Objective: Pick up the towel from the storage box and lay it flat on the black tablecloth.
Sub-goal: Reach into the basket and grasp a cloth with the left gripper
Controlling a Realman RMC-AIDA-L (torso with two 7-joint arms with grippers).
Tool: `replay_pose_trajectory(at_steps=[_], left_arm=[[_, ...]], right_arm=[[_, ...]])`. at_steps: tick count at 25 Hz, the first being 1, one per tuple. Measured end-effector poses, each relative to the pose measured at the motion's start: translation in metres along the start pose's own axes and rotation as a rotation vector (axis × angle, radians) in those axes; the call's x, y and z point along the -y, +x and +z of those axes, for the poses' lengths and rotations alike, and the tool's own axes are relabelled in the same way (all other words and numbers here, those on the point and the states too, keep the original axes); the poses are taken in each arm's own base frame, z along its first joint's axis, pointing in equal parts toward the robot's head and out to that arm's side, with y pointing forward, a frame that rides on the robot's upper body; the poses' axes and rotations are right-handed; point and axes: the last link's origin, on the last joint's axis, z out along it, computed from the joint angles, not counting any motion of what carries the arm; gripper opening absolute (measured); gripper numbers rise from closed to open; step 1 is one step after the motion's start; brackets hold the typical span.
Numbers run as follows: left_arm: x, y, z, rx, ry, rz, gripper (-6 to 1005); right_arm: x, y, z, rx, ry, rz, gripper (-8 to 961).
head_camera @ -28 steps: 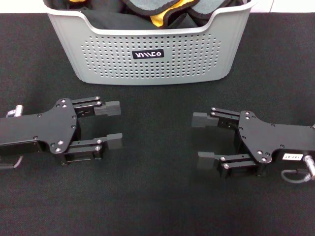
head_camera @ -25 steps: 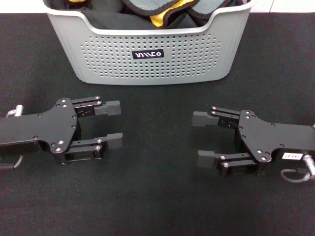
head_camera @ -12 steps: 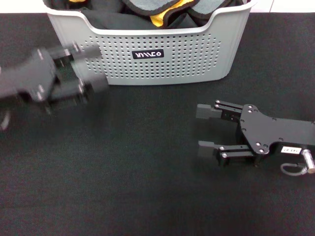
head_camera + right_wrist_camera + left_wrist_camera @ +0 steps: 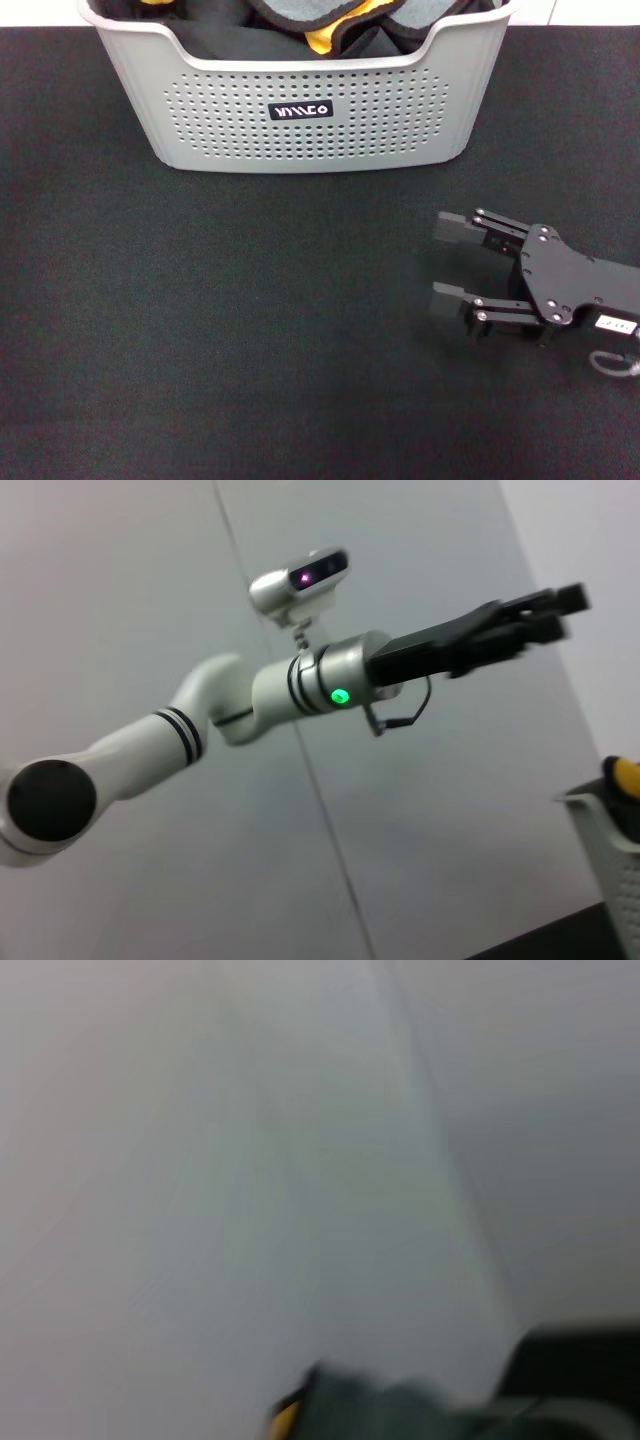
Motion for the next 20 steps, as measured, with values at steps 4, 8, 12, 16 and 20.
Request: replay_pose_trajectory(at_steps=[4, 8, 12, 16, 20], left_arm=[[0.014, 0.01, 0.038, 0.184, 0.102, 0.025, 673], [0.017, 0.012, 0.066, 0.339, 0.148, -0.123, 669], [0.019, 0.006, 0.072, 0.466, 0.209, -0.216, 667], [0.017, 0.002, 0.075, 0.527, 0.223, -0.175, 667], [0.018, -0.002, 0.072, 0.567, 0.273, -0.067, 667]], right_arm=[[-0.005, 0.008, -0.008, 0.036, 0.056, 0.005, 860], [-0.01, 0.014, -0.013, 0.065, 0.098, 0.001, 859], [-0.011, 0.017, -0.013, 0.064, 0.113, -0.008, 858], [-0.009, 0.018, -0.015, 0.055, 0.124, -0.017, 856], [-0.007, 0.019, -0.014, 0.042, 0.13, -0.021, 855]])
